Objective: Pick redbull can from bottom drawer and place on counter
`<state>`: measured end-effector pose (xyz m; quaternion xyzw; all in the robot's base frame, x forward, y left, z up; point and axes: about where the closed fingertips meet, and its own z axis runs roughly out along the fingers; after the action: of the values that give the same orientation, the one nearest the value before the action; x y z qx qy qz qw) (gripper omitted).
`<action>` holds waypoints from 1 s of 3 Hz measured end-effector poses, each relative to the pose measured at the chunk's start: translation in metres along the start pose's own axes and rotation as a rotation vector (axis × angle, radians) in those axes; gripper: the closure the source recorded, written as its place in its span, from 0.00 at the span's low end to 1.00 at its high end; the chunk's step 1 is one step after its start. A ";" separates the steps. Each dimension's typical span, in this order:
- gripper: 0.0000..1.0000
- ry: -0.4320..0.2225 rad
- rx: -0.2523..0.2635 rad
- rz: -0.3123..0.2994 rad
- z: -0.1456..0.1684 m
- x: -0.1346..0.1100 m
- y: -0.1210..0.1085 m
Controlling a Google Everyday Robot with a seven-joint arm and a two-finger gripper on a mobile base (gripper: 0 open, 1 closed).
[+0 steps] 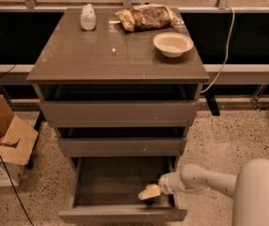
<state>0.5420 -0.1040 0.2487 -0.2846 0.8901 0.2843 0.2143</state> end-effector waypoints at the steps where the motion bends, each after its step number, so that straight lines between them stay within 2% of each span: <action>1: 0.00 0.002 -0.020 0.041 0.018 0.007 -0.013; 2: 0.16 0.010 -0.031 0.086 0.032 0.016 -0.020; 3: 0.39 0.023 -0.035 0.104 0.038 0.020 -0.020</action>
Offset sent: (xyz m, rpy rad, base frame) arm 0.0117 -0.0036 -0.0602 0.0477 0.1172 -0.0808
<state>0.5480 -0.1016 0.2015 -0.2450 0.9009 0.3072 0.1843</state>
